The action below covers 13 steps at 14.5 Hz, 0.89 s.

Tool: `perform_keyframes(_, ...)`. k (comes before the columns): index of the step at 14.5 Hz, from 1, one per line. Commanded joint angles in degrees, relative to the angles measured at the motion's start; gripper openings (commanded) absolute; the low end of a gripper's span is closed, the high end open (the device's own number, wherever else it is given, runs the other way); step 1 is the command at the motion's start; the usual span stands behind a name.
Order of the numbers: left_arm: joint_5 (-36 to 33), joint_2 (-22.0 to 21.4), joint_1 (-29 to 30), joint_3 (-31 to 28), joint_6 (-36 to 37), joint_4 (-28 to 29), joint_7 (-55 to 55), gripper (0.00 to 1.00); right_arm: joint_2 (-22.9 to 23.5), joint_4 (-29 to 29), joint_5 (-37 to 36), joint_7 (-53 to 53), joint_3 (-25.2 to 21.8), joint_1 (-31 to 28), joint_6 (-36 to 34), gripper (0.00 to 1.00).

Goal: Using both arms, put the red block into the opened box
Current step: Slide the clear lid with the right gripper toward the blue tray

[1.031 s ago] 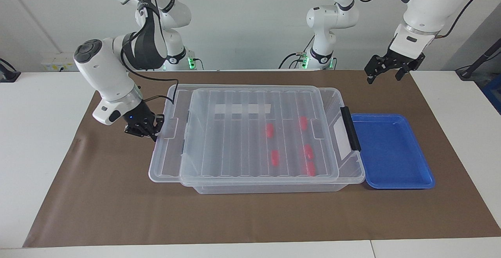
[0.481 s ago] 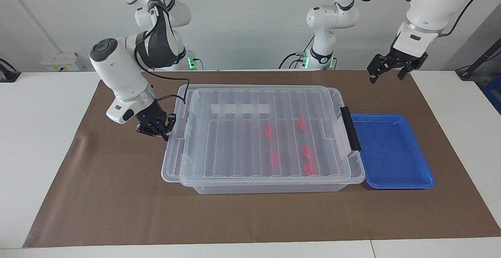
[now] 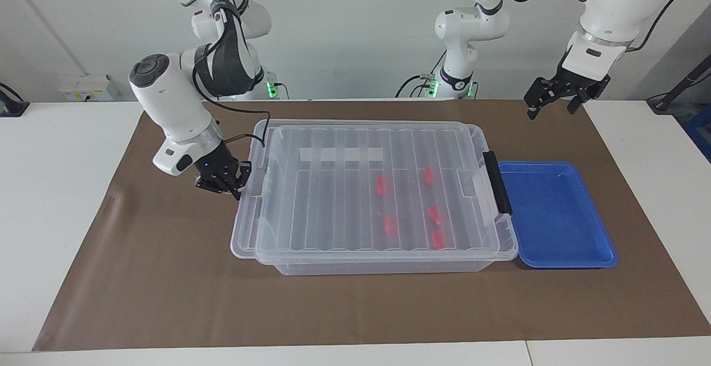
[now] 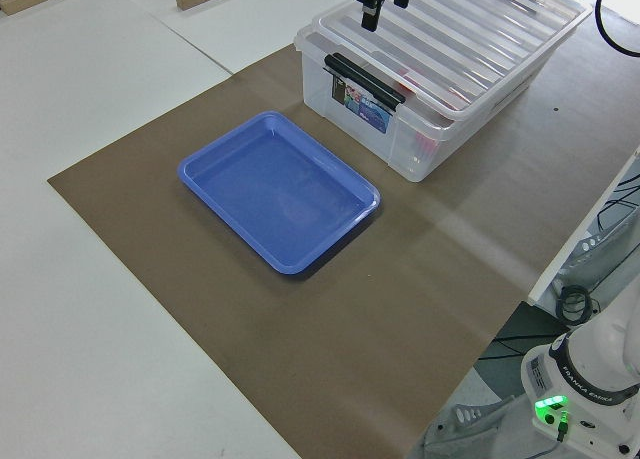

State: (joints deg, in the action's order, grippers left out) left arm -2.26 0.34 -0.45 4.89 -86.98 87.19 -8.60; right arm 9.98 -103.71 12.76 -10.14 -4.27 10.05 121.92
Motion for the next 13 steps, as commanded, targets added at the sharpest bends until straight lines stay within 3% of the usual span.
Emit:
perform_keyframes(1, -0.6, -1.5, 0.0, -0.1, -1.2, 1.8, -1.8, 1.00, 0.2, -0.4, 3.5, 0.7, 0.5, 0.4, 1.1, 0.00)
perform_keyframes(9, -0.2, -1.5, -0.1, -0.1, -1.8, 1.8, -1.3, 1.00, 0.1, -0.5, 6.6, 0.0, 0.5, 0.4, 0.7, 0.00)
perform_keyframes(13, 5.1, -1.7, 1.4, -0.2, -3.5, 2.6, -0.1, 1.00, 0.0, -0.5, 7.3, -0.2, 0.5, 0.3, 0.4, 0.00)
